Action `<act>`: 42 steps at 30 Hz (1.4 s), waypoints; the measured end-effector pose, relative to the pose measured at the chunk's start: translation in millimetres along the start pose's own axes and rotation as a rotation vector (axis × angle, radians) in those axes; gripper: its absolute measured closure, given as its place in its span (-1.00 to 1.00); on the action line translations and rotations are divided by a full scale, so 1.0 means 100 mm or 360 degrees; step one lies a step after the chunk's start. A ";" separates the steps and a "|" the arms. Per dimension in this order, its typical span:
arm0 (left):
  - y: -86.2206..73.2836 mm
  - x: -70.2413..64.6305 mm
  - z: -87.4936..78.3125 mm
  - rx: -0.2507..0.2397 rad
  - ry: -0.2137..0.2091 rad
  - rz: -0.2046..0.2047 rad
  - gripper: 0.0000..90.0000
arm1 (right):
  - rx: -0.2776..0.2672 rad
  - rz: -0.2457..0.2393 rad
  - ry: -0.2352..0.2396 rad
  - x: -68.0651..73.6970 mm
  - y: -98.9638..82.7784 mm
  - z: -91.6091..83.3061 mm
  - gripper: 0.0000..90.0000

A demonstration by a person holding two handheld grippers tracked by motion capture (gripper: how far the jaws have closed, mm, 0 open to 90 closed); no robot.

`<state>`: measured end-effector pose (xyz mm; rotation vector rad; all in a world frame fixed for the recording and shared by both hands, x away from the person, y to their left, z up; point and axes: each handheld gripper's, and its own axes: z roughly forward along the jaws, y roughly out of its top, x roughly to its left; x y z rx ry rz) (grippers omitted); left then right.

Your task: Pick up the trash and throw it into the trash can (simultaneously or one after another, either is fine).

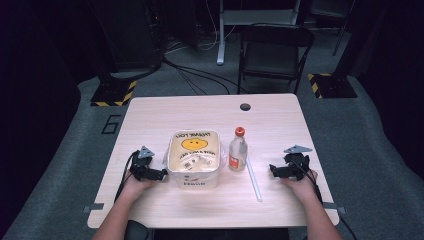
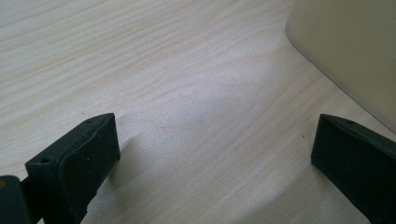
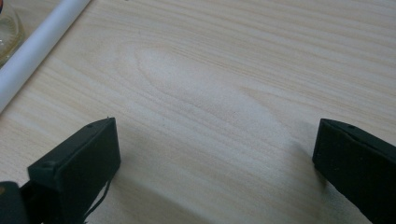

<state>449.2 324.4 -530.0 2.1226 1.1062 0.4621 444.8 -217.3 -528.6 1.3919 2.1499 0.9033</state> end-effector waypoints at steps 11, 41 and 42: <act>0.00 0.00 0.00 -0.0007 -0.0003 -0.0011 -0.98 | 0.0002 -0.0016 0.0006 0.01 0.01 -0.02 -0.89; 0.01 0.02 0.00 0.0009 -0.0010 0.0019 -0.98 | 0.0070 0.0043 0.0056 0.06 0.07 -0.14 -0.19; 0.01 0.02 0.00 0.0010 -0.0010 0.0020 -0.98 | 0.0097 0.0042 0.0085 0.06 0.09 -0.15 -0.19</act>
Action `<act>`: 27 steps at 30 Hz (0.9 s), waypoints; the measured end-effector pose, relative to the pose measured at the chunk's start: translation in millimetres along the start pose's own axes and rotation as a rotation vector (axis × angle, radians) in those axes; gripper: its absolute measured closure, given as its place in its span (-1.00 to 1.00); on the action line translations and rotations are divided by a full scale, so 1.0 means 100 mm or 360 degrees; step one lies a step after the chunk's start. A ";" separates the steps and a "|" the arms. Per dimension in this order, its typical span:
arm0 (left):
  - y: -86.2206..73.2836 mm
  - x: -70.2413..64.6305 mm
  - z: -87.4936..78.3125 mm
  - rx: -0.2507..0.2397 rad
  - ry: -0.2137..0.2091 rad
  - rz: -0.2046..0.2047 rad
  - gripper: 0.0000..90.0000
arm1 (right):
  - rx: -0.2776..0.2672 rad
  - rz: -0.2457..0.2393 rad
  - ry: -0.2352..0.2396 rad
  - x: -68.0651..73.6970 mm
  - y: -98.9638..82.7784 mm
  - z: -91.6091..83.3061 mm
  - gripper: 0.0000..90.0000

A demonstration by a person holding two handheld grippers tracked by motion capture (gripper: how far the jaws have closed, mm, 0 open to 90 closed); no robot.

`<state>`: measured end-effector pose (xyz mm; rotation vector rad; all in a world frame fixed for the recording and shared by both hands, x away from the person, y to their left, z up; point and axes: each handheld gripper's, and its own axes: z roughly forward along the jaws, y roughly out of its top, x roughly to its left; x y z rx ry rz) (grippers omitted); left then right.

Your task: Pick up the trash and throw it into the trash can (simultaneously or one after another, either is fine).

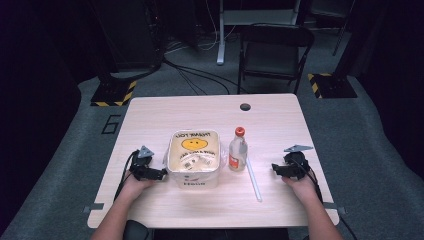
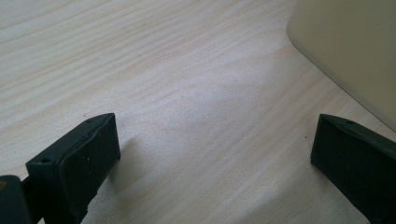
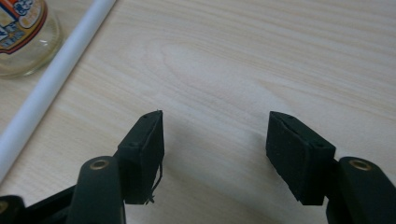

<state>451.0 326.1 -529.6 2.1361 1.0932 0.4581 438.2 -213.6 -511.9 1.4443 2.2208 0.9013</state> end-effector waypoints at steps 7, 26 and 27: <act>0.00 0.00 0.00 0.0000 0.0000 -0.0005 -0.98 | 0.0087 -0.0037 0.0075 0.07 0.09 -0.07 -0.18; 0.00 0.00 0.00 0.0001 0.0000 -0.0002 -0.98 | 0.0039 -0.0199 0.0208 0.28 0.48 -0.35 -0.05; 0.00 0.00 0.00 0.0001 0.0000 -0.0002 -0.98 | 0.0037 -0.0198 0.0213 0.29 0.49 -0.36 -0.05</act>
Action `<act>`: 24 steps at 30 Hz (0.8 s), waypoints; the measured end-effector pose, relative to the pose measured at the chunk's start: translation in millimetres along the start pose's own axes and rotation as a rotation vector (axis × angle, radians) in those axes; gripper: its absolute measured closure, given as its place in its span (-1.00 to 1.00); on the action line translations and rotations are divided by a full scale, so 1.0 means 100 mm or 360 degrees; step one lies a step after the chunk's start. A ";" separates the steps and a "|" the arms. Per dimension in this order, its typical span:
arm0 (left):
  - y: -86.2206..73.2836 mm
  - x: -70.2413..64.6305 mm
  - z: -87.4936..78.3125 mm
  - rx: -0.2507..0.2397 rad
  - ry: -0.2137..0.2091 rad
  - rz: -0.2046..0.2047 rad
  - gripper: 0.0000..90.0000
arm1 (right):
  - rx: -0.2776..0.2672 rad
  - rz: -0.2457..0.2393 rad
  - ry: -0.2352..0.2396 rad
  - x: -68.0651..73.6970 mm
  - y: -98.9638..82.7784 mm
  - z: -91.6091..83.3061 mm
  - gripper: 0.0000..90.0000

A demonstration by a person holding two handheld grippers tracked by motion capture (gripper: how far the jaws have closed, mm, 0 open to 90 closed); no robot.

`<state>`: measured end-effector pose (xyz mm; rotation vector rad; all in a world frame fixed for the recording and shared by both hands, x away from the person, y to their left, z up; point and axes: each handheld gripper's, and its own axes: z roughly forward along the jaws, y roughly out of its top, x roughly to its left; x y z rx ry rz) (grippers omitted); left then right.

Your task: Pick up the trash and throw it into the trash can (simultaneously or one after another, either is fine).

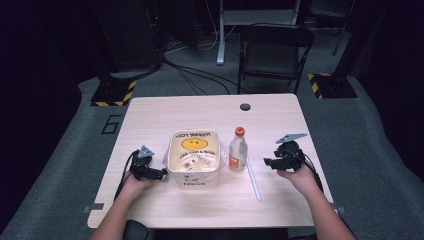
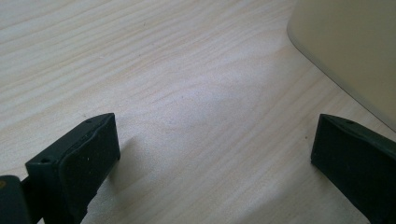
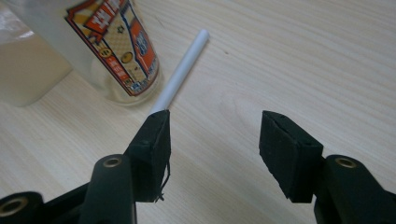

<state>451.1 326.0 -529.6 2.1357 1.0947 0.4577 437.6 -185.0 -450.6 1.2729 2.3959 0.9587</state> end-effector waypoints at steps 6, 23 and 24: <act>0.00 0.00 0.00 -0.0001 -0.0001 -0.0003 -0.98 | -0.0021 -0.0036 0.0029 0.07 0.11 -0.09 -0.05; 0.00 0.00 0.00 -0.0002 -0.0001 -0.0005 -0.98 | -0.0062 -0.0122 0.0130 0.22 0.37 -0.33 -0.07; 0.00 0.00 0.00 -0.0002 -0.0002 -0.0006 -0.98 | -0.0064 -0.0120 0.0139 0.23 0.39 -0.34 -0.07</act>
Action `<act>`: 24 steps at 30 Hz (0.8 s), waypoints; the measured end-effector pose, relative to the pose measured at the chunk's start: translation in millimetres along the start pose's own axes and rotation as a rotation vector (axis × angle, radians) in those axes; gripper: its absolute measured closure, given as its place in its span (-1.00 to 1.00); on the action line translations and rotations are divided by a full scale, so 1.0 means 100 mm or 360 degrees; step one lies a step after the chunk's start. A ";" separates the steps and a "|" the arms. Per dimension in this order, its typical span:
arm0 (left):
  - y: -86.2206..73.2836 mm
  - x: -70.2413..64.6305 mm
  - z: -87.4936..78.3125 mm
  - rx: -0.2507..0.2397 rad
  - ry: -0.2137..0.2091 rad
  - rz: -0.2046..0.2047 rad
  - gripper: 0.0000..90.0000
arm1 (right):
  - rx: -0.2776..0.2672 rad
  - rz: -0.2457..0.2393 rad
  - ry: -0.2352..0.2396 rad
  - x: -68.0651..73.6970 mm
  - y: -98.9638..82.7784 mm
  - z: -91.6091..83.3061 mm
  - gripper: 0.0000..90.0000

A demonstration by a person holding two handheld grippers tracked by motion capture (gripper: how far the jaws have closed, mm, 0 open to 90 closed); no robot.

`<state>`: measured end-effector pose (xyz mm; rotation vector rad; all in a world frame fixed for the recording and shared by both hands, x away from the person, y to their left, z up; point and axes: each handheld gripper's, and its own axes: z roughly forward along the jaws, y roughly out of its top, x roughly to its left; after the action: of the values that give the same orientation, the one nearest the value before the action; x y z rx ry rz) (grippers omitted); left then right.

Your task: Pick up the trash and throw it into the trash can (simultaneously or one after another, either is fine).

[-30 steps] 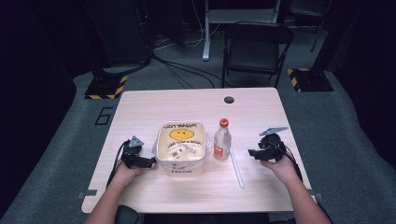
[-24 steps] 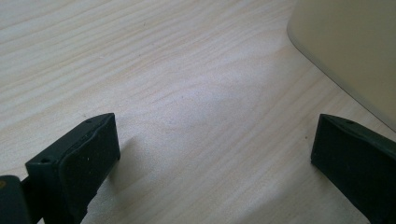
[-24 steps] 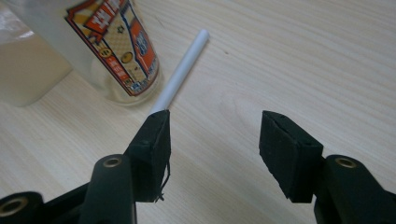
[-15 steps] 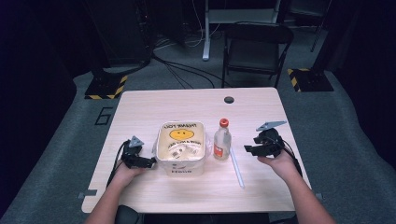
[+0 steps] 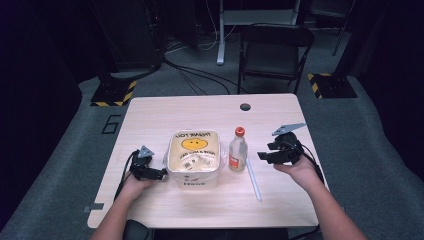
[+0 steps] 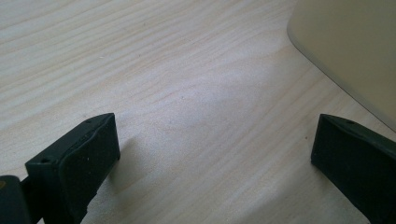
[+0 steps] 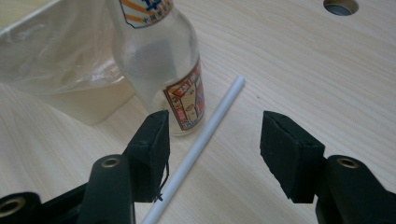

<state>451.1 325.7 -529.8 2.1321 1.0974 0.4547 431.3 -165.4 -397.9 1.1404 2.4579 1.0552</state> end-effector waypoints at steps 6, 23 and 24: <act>0.00 0.00 0.00 0.0000 -0.0001 -0.0002 -0.98 | -0.0018 -0.0021 0.0034 0.05 0.07 -0.05 -0.08; 0.00 0.00 0.00 0.0000 0.0000 0.0001 -0.98 | -0.0024 -0.0089 0.0084 0.18 0.30 -0.08 -0.09; 0.00 0.00 0.00 0.0000 -0.0001 -0.0002 -0.98 | -0.0026 -0.0087 0.0086 0.18 0.31 -0.08 -0.10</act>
<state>451.2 325.6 -529.8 2.1313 1.0981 0.4535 433.0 -142.2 -368.9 1.0466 2.5017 1.1020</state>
